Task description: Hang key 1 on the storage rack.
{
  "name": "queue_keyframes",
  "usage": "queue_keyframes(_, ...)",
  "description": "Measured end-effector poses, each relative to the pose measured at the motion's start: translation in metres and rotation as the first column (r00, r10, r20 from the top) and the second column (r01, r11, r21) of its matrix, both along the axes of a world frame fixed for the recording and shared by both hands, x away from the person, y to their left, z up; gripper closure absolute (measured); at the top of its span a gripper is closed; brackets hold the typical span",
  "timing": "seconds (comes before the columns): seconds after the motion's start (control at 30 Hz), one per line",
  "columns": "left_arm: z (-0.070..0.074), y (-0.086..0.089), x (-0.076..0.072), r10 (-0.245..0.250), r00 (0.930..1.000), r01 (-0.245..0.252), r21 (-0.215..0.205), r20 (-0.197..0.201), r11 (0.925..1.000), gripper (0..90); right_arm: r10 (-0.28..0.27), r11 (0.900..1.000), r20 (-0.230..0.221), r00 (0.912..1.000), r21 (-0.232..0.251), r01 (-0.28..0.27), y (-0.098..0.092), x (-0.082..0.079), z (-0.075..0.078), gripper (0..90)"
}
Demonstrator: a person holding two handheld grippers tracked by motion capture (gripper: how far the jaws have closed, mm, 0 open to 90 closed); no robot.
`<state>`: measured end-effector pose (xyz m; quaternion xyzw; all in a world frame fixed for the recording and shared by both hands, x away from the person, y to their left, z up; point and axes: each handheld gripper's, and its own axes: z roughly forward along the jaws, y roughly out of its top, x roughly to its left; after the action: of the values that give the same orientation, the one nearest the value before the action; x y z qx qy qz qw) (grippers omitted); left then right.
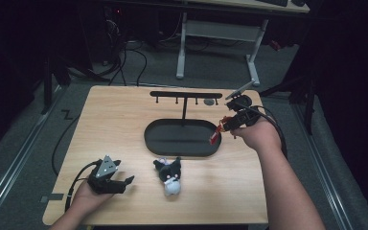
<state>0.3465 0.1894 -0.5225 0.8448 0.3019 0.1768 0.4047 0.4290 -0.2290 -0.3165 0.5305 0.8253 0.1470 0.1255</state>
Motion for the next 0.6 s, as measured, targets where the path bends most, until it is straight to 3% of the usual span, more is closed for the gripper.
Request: queue_keyframes(0.6,-0.001,-0.001,-0.001,-0.01,0.9999,0.01,0.013,0.002,0.9999,21.0,0.002,1.0,0.01,0.9999,0.01,-0.003,0.013,0.033,0.006,66.4)
